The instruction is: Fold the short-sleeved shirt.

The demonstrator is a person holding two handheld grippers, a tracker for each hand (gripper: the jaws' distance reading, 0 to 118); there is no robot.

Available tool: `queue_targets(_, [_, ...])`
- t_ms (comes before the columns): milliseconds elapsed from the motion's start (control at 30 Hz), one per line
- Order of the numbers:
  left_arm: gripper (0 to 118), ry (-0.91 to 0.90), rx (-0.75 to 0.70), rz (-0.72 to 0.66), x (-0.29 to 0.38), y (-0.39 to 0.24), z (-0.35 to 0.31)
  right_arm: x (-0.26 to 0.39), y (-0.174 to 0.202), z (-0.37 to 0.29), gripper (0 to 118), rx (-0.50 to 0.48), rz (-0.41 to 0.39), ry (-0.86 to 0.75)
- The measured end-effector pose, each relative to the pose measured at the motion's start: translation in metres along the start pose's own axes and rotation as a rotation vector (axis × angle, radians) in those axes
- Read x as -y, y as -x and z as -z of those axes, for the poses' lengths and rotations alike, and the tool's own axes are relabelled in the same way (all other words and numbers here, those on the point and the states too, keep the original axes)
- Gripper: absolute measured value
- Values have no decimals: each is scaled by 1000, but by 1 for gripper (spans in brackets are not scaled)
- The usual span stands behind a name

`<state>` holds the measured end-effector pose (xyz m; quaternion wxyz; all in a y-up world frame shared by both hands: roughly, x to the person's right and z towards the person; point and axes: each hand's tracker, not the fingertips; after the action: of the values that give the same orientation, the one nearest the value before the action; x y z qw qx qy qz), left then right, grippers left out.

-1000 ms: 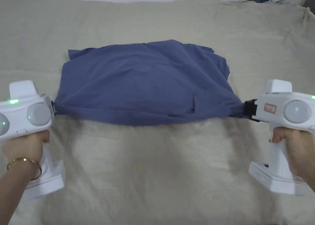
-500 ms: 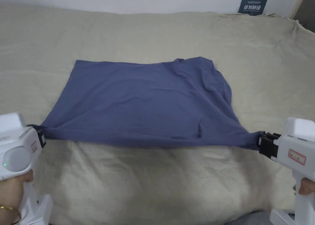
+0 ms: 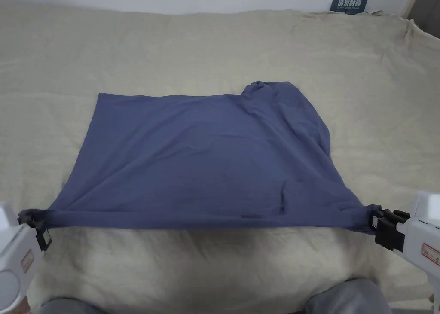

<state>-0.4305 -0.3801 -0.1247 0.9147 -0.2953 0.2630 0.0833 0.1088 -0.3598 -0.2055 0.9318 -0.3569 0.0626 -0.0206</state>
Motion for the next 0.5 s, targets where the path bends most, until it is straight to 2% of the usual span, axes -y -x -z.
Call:
queue_targets(233, [0,26,-17,21,19,5,-8,8,-3,0,2,2,6,23])
queue_targets(500, [0,-15,-8,34,-1,0,-14,-6,-2,1,2,4,16,-8])
